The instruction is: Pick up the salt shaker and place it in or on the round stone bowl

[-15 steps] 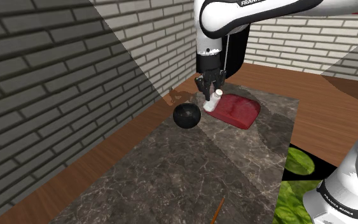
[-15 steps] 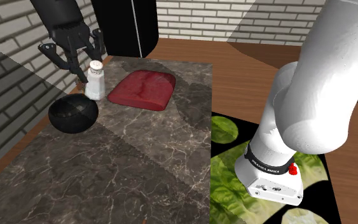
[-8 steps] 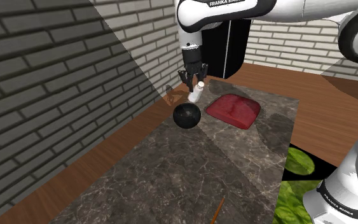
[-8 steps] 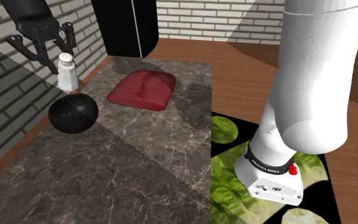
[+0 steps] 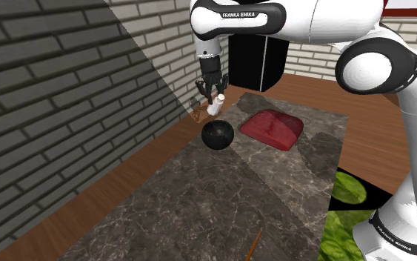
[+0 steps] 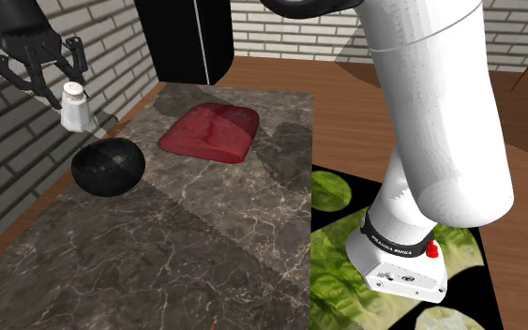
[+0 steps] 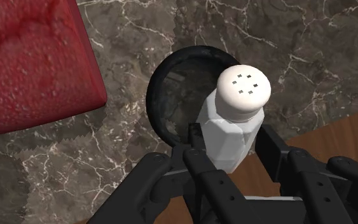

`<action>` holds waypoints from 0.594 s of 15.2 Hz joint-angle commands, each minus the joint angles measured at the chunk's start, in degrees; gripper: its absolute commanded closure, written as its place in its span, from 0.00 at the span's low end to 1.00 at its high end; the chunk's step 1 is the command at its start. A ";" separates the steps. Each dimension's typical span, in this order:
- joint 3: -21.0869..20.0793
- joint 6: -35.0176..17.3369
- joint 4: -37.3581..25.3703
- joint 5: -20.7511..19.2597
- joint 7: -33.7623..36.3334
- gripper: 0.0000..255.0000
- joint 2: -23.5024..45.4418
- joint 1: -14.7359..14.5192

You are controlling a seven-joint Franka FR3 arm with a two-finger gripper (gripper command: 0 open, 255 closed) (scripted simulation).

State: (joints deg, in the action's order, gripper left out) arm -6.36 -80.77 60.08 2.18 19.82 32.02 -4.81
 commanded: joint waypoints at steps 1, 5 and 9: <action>0.00 -1.65 1.75 0.01 -0.05 1.00 -0.16 0.00; 0.03 -5.17 6.01 0.06 -0.30 1.00 -0.88 0.13; 0.06 -8.45 9.62 0.08 -0.53 1.00 -1.21 0.21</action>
State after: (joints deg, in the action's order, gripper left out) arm -6.31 -88.42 68.81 2.25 19.36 30.96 -4.63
